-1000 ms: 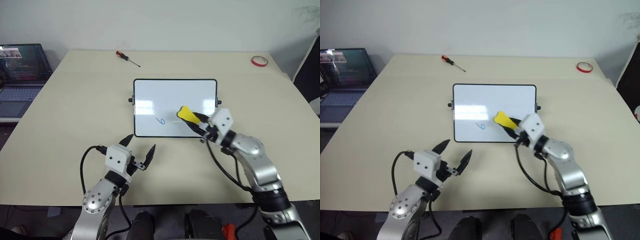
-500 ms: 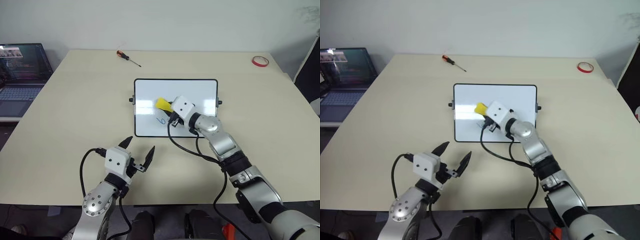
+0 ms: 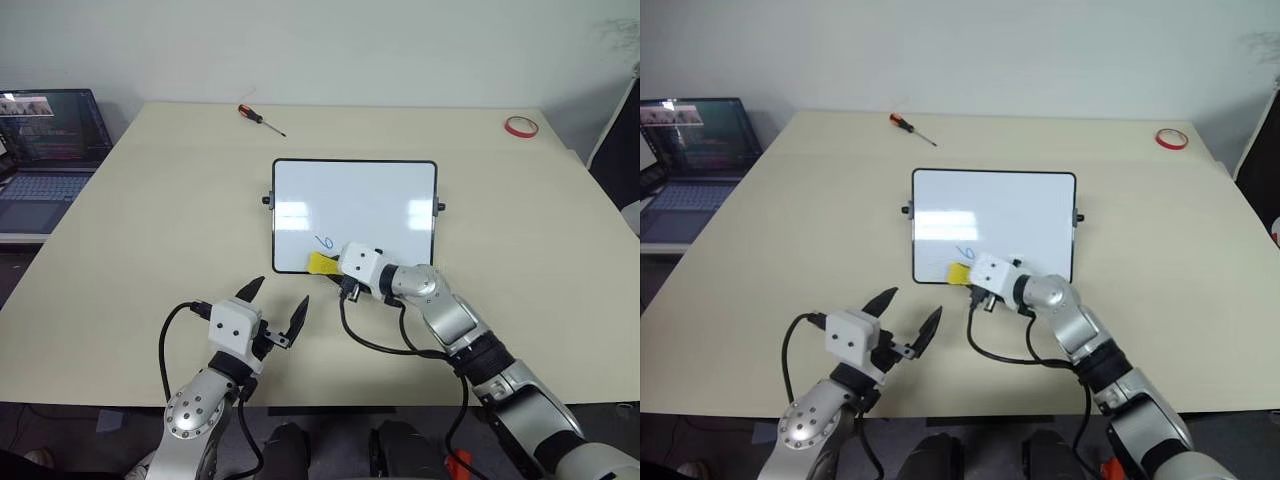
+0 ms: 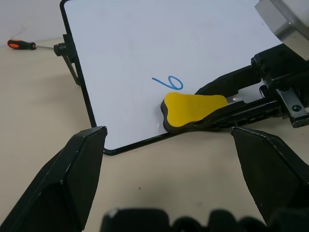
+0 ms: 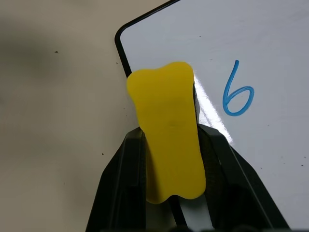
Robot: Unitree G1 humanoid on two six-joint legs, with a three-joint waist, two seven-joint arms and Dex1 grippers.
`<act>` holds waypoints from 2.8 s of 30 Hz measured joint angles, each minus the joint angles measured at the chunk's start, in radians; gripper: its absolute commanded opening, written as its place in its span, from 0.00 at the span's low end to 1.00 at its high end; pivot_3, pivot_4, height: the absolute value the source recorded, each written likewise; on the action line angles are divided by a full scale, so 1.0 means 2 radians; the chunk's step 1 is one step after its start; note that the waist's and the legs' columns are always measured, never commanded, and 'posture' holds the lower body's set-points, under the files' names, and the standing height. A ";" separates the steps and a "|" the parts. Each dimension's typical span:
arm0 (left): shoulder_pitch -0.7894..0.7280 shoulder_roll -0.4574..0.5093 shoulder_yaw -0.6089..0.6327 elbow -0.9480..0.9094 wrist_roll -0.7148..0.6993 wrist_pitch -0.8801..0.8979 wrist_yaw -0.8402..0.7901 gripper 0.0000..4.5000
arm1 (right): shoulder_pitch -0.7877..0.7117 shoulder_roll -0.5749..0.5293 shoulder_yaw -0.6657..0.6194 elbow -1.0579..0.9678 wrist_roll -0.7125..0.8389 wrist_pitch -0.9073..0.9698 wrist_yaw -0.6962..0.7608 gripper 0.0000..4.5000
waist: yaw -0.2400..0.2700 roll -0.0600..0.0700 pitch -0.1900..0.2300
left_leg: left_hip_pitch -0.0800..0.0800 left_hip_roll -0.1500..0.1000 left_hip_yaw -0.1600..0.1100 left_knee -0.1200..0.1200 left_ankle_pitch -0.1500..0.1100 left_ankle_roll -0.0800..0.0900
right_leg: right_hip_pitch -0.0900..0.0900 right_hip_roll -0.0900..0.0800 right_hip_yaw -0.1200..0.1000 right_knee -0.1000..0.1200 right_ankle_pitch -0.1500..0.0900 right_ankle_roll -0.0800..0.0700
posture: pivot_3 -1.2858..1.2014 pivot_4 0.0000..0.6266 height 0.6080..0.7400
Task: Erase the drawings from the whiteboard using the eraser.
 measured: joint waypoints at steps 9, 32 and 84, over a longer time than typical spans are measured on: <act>0.001 -0.001 -0.004 0.019 0.001 -0.018 -0.002 1.00 | -0.058 0.028 -0.072 0.051 0.026 0.012 -0.076 0.26 | 0.000 0.000 0.000 | 0.002 0.000 0.001 0.000 0.000 0.000 | 0.000 0.001 0.000 0.002 0.000 0.000 | 0.52 0.24 1.00; -0.015 -0.001 -0.019 -0.001 0.003 0.011 0.009 1.00 | -0.061 0.037 -0.028 0.032 0.048 0.114 0.011 0.26 | -0.004 0.000 0.000 | 0.003 0.000 0.002 0.000 0.001 0.000 | 0.001 0.001 0.001 0.002 0.000 0.000 | 0.52 0.24 1.00; -0.031 0.004 -0.019 0.010 0.005 0.021 0.008 1.00 | -0.046 0.047 -0.033 0.027 0.051 0.077 -0.019 0.26 | -0.007 0.000 0.001 | 0.002 0.000 0.001 -0.001 0.001 0.000 | 0.000 0.001 0.001 0.000 0.000 0.000 | 0.52 0.24 1.00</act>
